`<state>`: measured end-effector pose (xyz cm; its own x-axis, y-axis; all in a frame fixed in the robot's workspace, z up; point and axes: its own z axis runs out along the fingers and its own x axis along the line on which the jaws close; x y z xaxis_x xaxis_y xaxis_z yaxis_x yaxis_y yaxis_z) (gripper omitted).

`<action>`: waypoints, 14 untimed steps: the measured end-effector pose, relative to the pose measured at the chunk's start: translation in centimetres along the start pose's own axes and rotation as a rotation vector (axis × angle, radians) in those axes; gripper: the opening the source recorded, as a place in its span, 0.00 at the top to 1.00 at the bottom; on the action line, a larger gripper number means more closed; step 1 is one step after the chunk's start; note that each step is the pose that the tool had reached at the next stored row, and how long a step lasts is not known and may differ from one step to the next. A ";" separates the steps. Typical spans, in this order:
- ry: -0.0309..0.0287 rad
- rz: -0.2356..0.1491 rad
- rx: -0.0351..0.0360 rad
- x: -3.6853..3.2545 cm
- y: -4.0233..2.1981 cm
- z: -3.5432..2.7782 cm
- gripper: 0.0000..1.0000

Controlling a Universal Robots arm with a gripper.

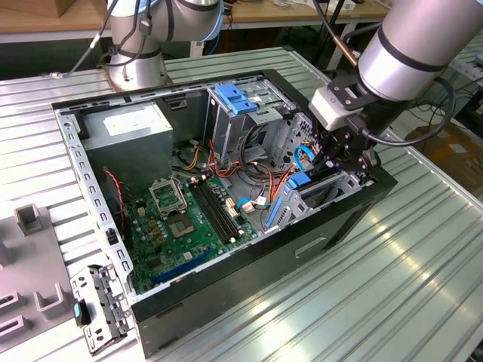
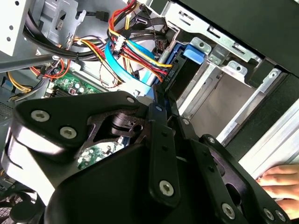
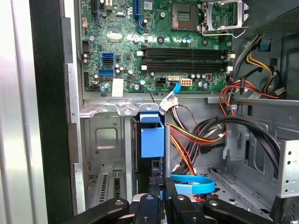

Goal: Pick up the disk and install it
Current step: 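Insert the second disk wire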

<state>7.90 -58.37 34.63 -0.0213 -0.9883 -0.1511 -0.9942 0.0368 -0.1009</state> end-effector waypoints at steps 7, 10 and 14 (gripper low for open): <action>-0.0040 0.001 0.0000 0.02 0.01 0.09 0.84; -0.0039 0.001 -0.0001 0.01 0.01 0.08 0.84; -0.0039 0.001 -0.0001 0.02 0.02 0.17 0.84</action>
<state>7.90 -58.36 34.45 -0.0214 -0.9877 -0.1550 -0.9942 0.0373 -0.1007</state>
